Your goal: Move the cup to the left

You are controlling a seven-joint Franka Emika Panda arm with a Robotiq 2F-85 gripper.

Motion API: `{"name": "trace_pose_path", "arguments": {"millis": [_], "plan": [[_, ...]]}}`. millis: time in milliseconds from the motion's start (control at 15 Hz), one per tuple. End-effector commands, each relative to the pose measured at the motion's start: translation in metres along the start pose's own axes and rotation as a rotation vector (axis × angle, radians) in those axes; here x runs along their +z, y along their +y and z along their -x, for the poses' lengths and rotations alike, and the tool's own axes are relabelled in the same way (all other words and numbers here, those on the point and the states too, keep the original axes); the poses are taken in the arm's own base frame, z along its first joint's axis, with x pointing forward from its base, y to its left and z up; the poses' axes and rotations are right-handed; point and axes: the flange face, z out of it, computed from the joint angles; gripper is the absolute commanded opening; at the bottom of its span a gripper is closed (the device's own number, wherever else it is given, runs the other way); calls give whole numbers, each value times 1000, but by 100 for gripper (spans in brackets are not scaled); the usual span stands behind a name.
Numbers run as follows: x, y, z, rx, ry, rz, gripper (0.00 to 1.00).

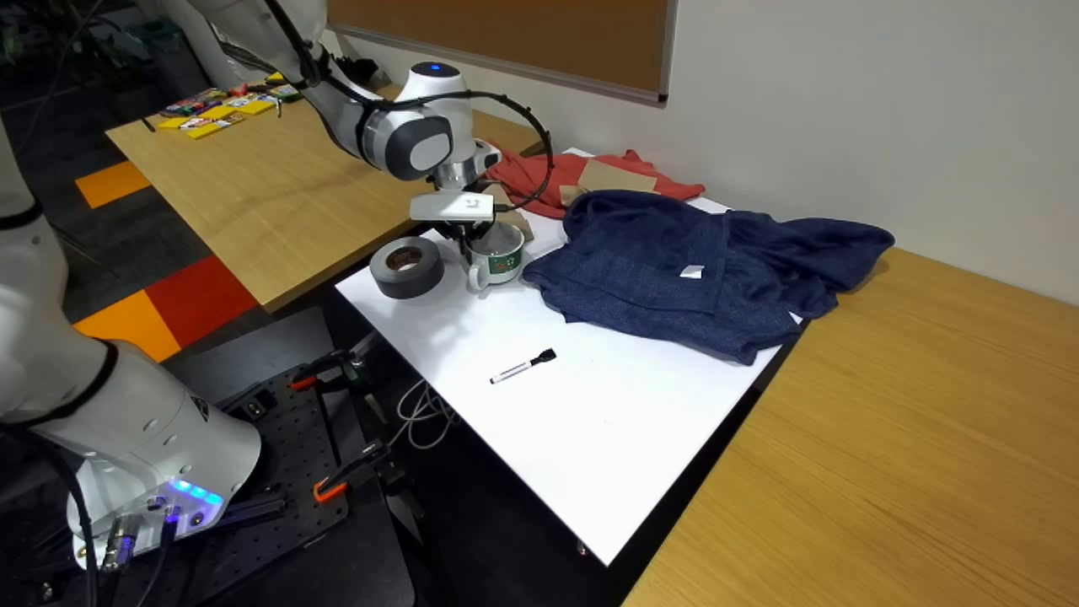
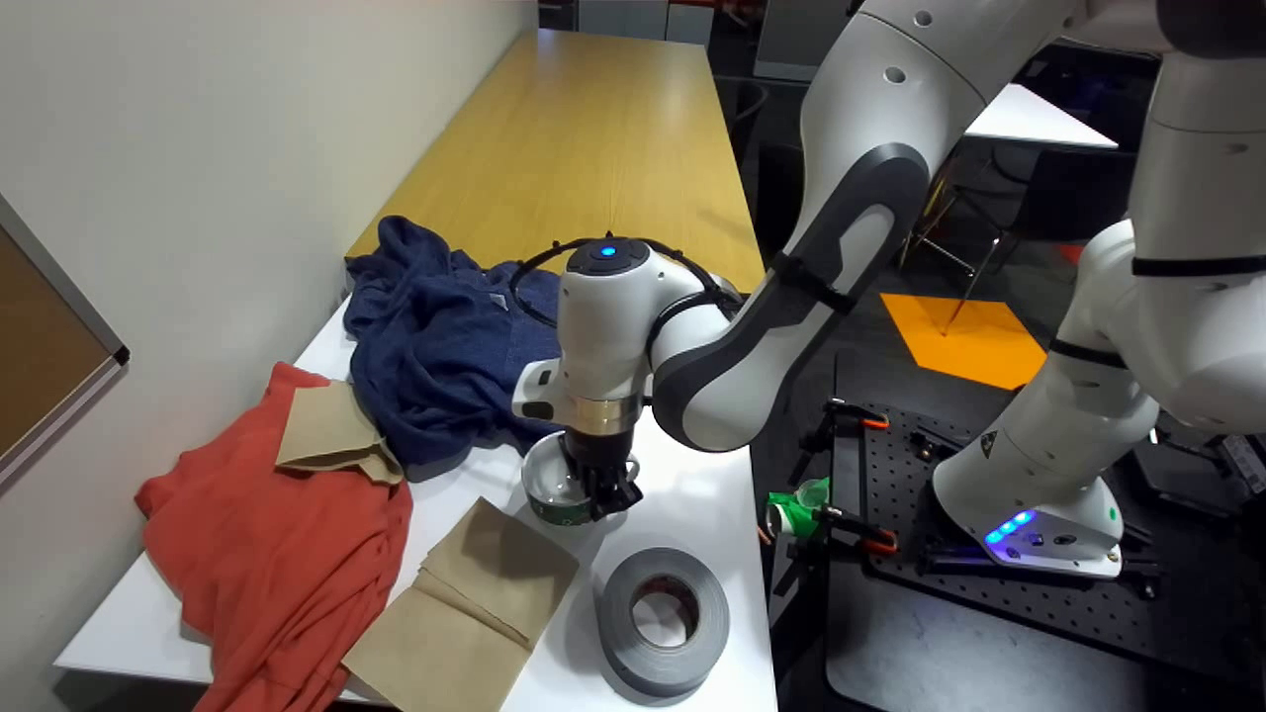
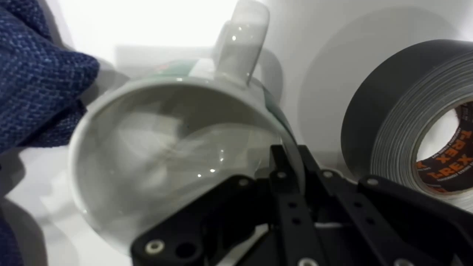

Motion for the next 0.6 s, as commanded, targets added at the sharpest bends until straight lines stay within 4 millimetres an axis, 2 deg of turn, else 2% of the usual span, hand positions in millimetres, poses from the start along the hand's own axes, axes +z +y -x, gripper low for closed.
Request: {"name": "trace_pose_path", "arguments": {"millis": [0,333,533], "plan": [[-12,2,-6,1,-2,27,42],[-35,2,-10,14,29,45,80],[-60,2,-9,34,38,70,99]]}}
